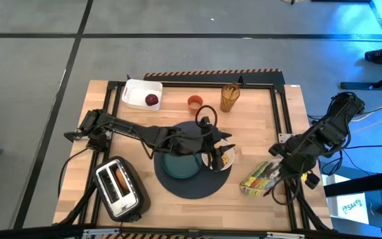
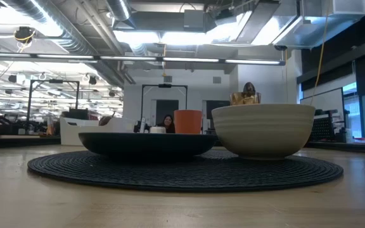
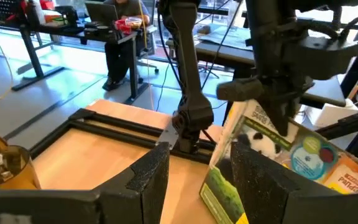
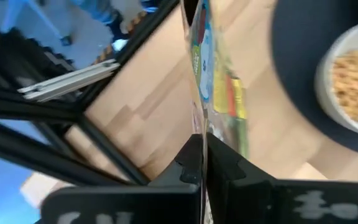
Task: Arrange a breakfast setting
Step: Pour the cereal into the white bowl
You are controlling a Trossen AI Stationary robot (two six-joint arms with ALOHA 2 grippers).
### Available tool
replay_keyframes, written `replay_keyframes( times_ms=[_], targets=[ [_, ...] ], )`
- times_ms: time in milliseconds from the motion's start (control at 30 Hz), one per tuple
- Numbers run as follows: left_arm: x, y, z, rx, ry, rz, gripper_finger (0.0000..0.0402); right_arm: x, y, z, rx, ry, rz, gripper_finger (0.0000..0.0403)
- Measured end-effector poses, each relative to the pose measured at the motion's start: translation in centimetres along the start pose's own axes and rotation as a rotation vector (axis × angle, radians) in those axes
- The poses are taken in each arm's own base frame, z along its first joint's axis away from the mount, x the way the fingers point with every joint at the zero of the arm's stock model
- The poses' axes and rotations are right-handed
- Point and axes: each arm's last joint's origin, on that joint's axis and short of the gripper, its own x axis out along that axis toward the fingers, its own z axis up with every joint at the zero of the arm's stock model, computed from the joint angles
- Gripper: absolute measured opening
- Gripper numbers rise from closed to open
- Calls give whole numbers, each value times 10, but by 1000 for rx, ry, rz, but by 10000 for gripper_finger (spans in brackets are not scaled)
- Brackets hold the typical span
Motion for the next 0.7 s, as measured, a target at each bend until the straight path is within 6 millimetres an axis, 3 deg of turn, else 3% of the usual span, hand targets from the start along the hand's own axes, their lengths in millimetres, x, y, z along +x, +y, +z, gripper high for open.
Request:
replay_keyframes(
  times_ms=[233,500,700],
  targets=[
    [2,3,5,-76,-36,-25,167,-18,1,5,31,-56,-47,1],
    [7,12,7,-76,-31,-38,174,-19,2,5,123,-52,-29,4],
    [7,12,6,-60,-17,-44,186,-19,3,5,204,-47,29,60]
  ],
)
